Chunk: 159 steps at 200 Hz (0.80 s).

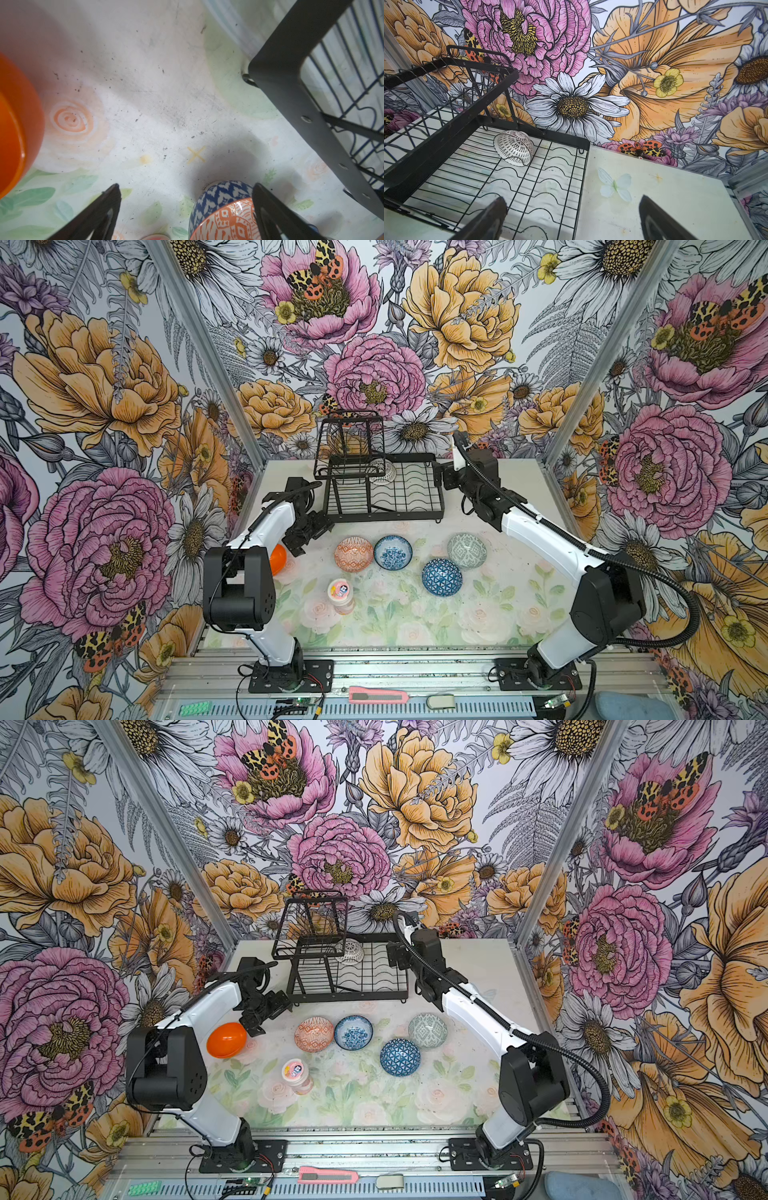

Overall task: Load the bowls into the dish rack
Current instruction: 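Move the left gripper down to the orange bowl while the right gripper withdraws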

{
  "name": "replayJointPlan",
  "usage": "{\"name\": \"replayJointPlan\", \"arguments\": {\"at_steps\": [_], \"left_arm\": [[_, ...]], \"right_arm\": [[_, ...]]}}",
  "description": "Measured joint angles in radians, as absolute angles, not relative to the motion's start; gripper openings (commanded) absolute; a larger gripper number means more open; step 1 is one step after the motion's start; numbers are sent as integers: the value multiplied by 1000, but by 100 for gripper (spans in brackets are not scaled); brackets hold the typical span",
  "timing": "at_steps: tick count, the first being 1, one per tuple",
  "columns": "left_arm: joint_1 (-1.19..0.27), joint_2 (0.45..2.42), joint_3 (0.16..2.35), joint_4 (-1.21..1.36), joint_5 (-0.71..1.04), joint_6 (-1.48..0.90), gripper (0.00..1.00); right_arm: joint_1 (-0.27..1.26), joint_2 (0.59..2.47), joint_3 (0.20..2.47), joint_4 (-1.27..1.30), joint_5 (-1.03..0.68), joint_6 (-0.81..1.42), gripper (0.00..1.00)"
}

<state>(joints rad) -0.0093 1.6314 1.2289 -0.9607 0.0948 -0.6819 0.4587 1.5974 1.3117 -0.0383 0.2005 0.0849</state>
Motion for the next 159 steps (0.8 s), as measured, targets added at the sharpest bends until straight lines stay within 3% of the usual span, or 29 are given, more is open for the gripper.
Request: {"name": "replayJointPlan", "arguments": {"at_steps": [72,99,128,159], "left_arm": [[168,1571,1222,-971,42,-673,95],[188,1571,1215,-972,-6,-641,89],[187,1595,1207,-972,-35,-587,74],[187,1629,1180,-969,-49,-533,70]], "right_arm": [[466,1595,1297,-50,229,113,99],[466,1563,1269,-54,237,112,99],[466,1523,1242,-56,247,108,100],[466,1507,1237,-57,258,95,100]]}}
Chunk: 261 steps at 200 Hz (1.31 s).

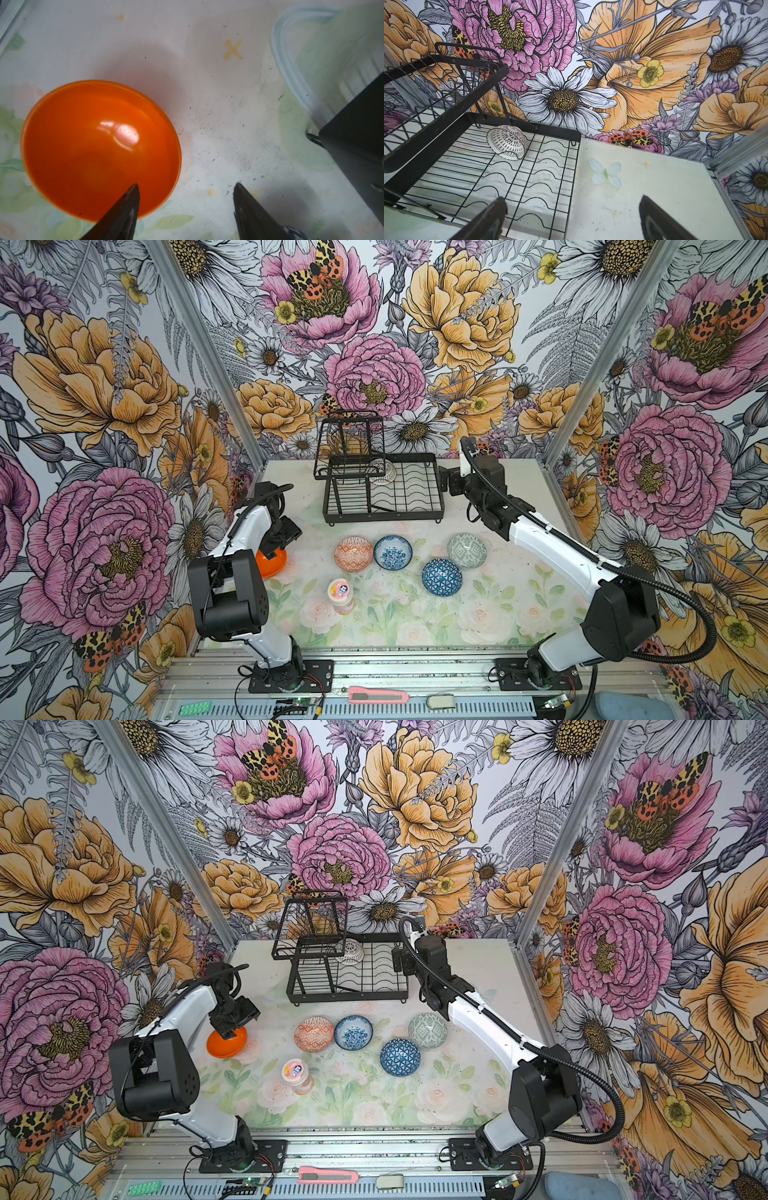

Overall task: Load the bowls into the dish rack
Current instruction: 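Move the left gripper down to the orange bowl while the right gripper withdraws, then close the left gripper on the rim of the orange bowl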

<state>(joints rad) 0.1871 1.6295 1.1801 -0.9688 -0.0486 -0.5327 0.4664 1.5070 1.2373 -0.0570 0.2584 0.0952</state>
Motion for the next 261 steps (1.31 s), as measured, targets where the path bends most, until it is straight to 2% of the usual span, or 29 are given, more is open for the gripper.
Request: {"name": "replayJointPlan", "arguments": {"at_steps": [41,67,132,197,240,261], "left_arm": [[176,1678,1159,-971,-64,-480,63],[154,1713,1159,-971,-72,-450,41],[119,1714,1151,-970,-72,-407,11],[-98,1703,1191,-979,-53,-456,11],[-156,1742,1253,-978,-25,-498,27],[-159,1767,1263,-974,-14,-518,29]], "right_arm": [[465,1504,1237,-62,262,83,99],[465,1504,1237,-66,262,81,99],[455,1504,1232,-71,266,82,99],[435,1505,1228,-72,269,97,99],[430,1505,1227,-71,270,97,99],[427,1505,1226,-71,270,97,100]]}}
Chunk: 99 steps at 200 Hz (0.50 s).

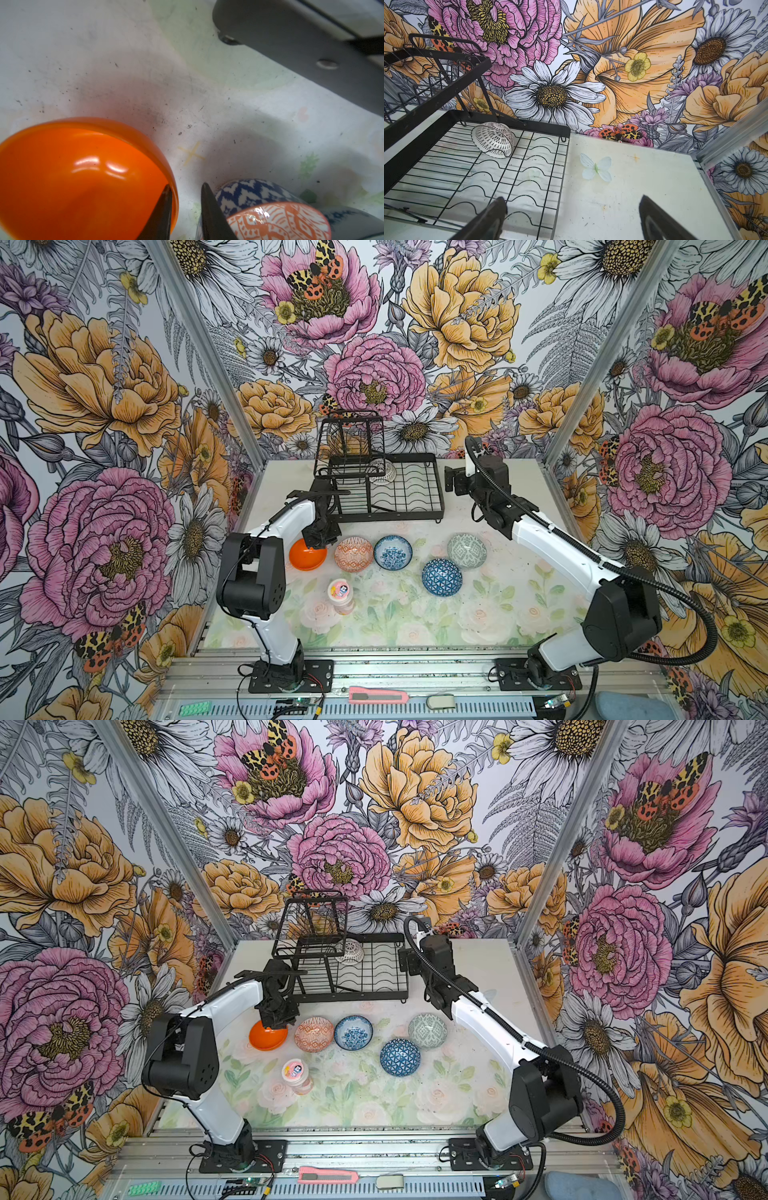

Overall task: Load the bowls into the dish rack
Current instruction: 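Close the left gripper on the rim of the orange bowl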

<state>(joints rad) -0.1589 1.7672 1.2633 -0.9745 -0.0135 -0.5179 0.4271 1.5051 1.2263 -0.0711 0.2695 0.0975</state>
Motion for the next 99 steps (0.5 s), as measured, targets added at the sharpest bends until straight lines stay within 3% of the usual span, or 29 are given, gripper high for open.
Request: {"name": "replayJointPlan", "arguments": {"at_steps": [52,68,99], "left_arm": [[-142,1748,1263,-976,-14,-529,36],[-109,1694,1263,-975,-14,-529,44],[-32,1568,1262,-971,-19,-533,43]], "right_arm": [[421,1505,1218,-71,270,97,100],[418,1505,1212,-71,270,98,99],[417,1505,1211,-71,269,107,100]]}}
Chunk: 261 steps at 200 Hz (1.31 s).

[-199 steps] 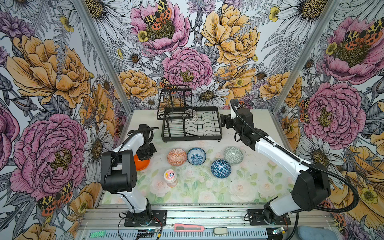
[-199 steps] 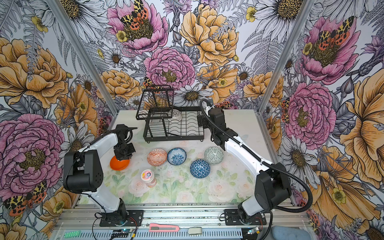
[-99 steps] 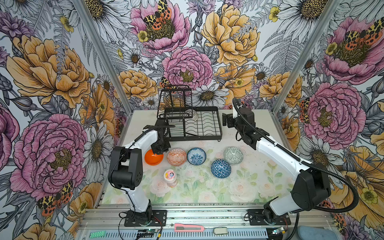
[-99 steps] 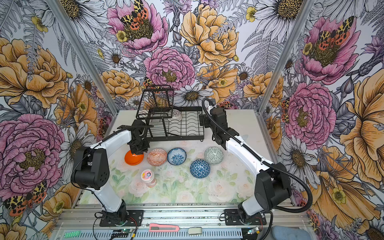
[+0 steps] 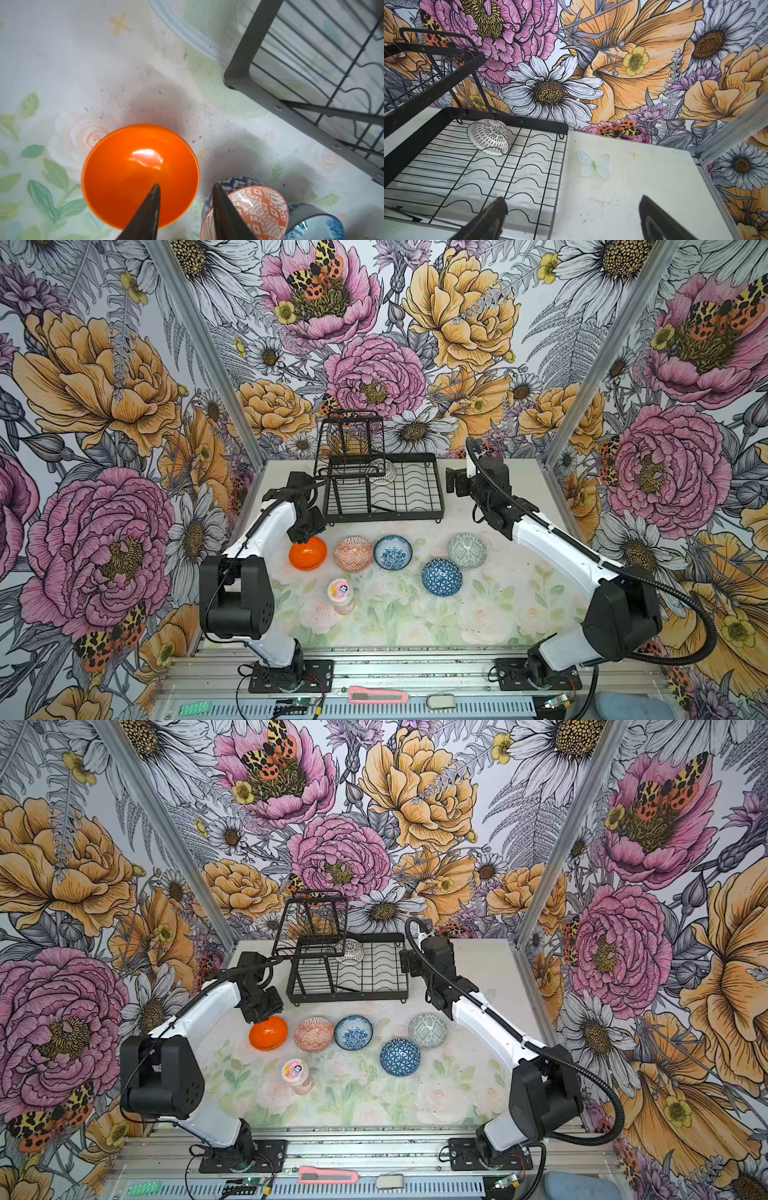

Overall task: Load the bowls into the dish rack
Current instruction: 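Close the left gripper on the rim of the orange bowl, then lift the orange bowl with the left gripper and carry it above the rack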

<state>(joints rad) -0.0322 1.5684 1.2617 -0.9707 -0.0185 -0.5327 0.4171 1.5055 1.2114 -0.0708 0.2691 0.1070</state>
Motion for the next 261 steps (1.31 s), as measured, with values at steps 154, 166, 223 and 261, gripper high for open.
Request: {"name": "replayJointPlan", "arguments": {"at_steps": [154,166,223,261], "left_arm": [[225,1364,842,-741,99,-442,42],[226,1388,842,-730,100,-430,39],[242,1436,827,-716,99,-389,22],[242,1436,826,-711,100,-390,6]], "right_arm": [[417,1505,1211,-71,268,117,100],[417,1505,1211,-71,268,117,99],[417,1505,1211,-72,268,120,99],[417,1505,1211,-72,268,124,100]]}}
